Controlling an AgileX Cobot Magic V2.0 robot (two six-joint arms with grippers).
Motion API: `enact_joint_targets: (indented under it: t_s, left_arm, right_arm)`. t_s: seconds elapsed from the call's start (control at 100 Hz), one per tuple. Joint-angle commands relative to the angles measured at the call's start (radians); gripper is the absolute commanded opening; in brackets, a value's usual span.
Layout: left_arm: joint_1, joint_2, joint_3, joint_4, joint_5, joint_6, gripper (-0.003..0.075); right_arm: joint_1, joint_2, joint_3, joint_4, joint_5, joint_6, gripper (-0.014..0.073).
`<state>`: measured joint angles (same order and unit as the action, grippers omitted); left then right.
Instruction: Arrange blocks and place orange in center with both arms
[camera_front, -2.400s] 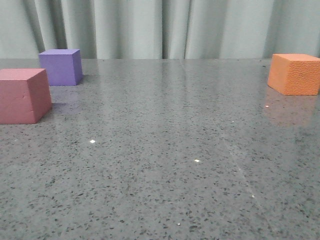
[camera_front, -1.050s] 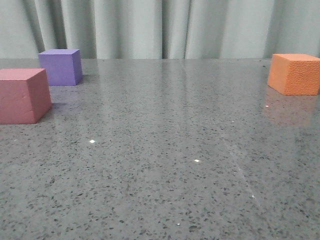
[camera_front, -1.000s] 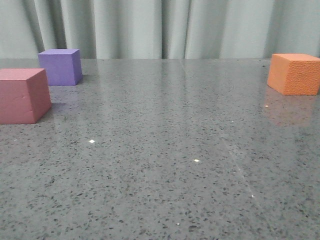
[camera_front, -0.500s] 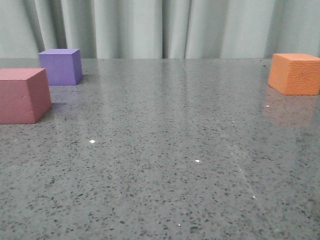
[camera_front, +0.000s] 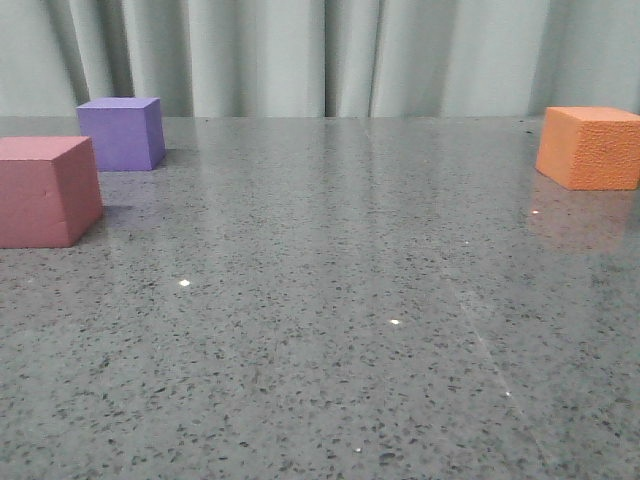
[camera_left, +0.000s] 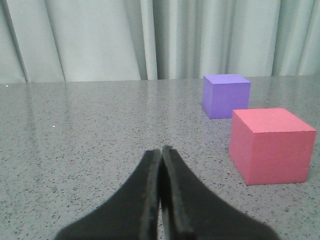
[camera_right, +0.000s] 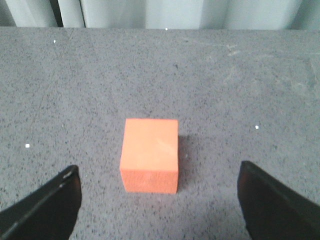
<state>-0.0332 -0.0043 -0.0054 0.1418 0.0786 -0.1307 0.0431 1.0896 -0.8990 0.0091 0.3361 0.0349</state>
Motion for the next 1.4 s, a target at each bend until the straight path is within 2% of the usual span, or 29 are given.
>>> enact_joint_targets:
  t_s: [0.0,0.17,0.37,1.05,1.13,1.18,1.19,1.2,1.31,1.39]
  left_arm:
    - [0.001,-0.033,0.056,-0.002,-0.088,-0.009,-0.0019]
    - [0.001,-0.033,0.056,-0.002,-0.088,-0.009,-0.0019]
    - [0.001,-0.033,0.056,-0.002,-0.088,-0.009,-0.0019]
    - [0.001,-0.033,0.056,-0.002,-0.088,-0.009,-0.0019]
    - [0.001,-0.033,0.056,-0.002,-0.088,-0.009,-0.0019]
    - [0.001,-0.033,0.056,-0.002,-0.088,-0.009,-0.0019]
    - [0.001,-0.033,0.056,-0.002,-0.088,-0.009,-0.0019]
    - [0.001,-0.033,0.056,-0.002,-0.088,-0.009,-0.0019]
    - [0.001,-0.033,0.056,-0.002,-0.088,-0.009,-0.0019]
    - [0.001,-0.033,0.056,-0.002,-0.088,-0.009,-0.0019]
  right_arm:
    - [-0.002,0.043,-0.094,0.0,-0.035,-0.01,0.0634]
    - [0.024,0.177,-0.231,0.0,0.057,-0.011,0.0634]
    - [0.025,0.306,-0.33,0.0,0.072,-0.011,0.0634]
    - [0.025,0.537,-0.351,0.0,0.095,-0.011,0.063]
    - [0.025,0.547,-0.351,0.0,0.103,-0.011,0.0577]
    - [0.025,0.549,-0.351,0.0,0.107,-0.011,0.0504]
    - [0.025,0.549,-0.351,0.0,0.108,-0.011,0.0466]
    - [0.025,0.549,-0.351,0.0,0.108,-0.011,0.0466]
    - [0.026,0.543,-0.355,0.005,0.118,-0.011,0.0249]
    - [0.04,0.534,-0.369,0.02,0.143,-0.011,0.0183]
